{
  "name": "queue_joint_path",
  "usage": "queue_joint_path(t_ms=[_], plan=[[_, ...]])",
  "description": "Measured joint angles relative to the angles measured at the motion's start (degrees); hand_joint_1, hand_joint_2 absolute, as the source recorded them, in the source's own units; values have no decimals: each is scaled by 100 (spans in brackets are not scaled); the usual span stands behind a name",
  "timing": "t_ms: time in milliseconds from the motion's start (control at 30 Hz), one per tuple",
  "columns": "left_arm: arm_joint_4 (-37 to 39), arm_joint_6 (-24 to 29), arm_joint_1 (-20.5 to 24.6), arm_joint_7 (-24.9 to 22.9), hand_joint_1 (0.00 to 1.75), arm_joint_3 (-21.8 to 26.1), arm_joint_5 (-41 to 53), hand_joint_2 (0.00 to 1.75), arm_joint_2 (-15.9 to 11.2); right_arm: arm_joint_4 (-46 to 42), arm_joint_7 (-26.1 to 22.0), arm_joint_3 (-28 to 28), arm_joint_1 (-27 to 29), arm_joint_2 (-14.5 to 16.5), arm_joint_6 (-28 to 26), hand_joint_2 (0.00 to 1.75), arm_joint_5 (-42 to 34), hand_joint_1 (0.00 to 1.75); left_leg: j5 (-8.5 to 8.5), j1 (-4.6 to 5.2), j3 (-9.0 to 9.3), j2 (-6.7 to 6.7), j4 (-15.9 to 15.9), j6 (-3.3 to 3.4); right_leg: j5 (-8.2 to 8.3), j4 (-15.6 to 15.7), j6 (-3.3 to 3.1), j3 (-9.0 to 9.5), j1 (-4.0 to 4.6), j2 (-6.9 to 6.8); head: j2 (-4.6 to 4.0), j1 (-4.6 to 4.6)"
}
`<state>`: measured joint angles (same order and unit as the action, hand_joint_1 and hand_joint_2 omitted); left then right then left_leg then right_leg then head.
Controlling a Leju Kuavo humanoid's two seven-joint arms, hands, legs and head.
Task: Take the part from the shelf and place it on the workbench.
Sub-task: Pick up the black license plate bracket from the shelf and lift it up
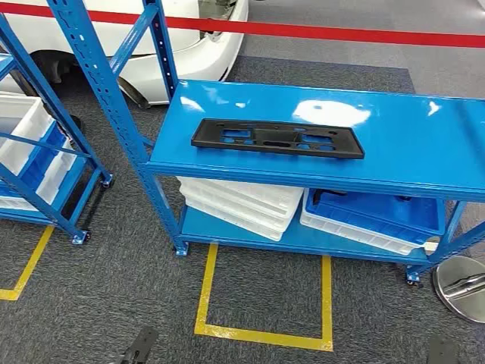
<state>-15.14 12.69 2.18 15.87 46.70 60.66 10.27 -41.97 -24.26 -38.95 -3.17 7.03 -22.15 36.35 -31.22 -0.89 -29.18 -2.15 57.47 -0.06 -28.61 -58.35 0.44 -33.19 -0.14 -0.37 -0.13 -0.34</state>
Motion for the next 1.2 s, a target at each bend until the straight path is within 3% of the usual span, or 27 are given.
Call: queue_joint_path(t_ms=[267, 500, 800, 1200], plan=[[43, 13, 40, 71, 0, 135, 258, 0, 33, -1260, -236, 936, 223, -16, -183, 0, -194, 0, 0, -1, 1, 0, 0, 0, 1, 0, 0, 0, 0, 2, 0, 0], [64, 17, 87, 132, 0, 202, 468, 0, 49, -2185, -472, 2104, 337, -120, 169, 0, -554, 0, 0, -1, 0, 0, 0, 0, 1, 0, 0, 0, 1, 2, -1, 1], [97, 0, 187, 179, 0, 260, 770, 0, 92, -2933, -718, 3910, 272, -204, 717, 0, -836, 0, 1, -2, -1, 0, 0, -1, 1, -1, 0, 0, 1, 2, -1, 0], [154, -229, 324, 325, 0, 263, 1191, 0, 129, -3307, -865, 6517, -71, -225, 845, 0, -785, 0, 2, -3, -1, 0, 0, -2, 1, -3, -1, -1, 2, 2, -1, -1]])
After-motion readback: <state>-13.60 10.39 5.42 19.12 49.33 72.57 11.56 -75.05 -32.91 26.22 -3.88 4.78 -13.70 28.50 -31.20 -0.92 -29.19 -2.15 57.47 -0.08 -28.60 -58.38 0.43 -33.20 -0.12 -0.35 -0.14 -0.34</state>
